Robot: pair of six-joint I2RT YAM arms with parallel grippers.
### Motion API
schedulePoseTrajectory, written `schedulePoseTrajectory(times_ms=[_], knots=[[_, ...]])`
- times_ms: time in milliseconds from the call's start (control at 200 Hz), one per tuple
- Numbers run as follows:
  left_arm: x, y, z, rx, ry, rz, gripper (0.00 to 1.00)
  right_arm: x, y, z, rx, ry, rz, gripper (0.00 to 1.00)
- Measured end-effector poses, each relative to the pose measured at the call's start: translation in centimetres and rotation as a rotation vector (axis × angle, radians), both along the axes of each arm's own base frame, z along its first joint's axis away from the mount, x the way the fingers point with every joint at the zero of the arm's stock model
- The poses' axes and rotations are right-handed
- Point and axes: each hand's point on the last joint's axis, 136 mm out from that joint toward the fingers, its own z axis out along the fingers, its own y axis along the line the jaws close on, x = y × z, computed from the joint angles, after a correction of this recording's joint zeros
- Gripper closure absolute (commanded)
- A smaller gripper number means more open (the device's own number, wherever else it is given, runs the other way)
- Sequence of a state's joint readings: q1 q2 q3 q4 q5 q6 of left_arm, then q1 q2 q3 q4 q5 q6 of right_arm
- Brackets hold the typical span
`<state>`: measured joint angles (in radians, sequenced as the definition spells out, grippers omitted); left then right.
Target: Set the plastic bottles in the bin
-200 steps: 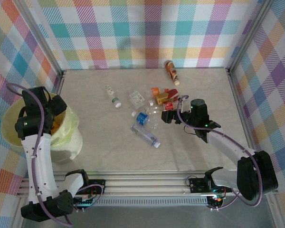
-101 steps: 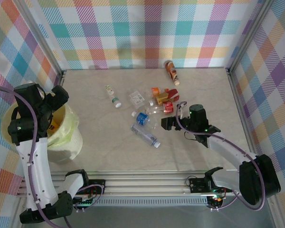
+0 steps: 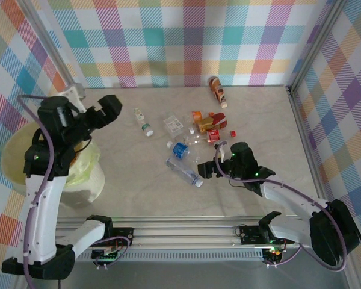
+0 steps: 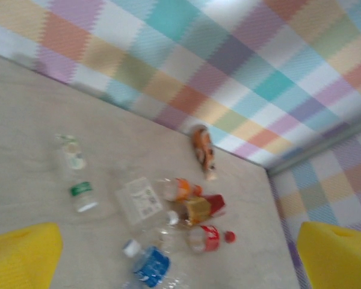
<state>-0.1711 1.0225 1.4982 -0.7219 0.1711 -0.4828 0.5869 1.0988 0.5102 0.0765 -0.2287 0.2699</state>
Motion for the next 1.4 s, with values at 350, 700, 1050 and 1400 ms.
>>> schedulePoseTrajectory(times_ms=[350,700,1050,1400], knots=[[3.9,-7.7,-4.3,0.013,0.08,-0.158,0.0,-4.0,2.9,-3.7,-0.176,-0.01,0.186,0.0],[5.0,-7.4,-6.1,-0.009,0.099,-0.103,0.0,-2.5,4.6,-8.0,-0.387,-0.042,0.195,0.07],[5.2,-7.2,-6.4,-0.005,0.105,-0.087,0.0,-3.1,6.5,-11.0,-0.478,-0.105,0.285,0.24],[5.3,-7.1,-7.0,0.004,0.122,-0.08,0.0,-3.3,7.7,-8.0,-0.399,-0.203,0.321,0.52]])
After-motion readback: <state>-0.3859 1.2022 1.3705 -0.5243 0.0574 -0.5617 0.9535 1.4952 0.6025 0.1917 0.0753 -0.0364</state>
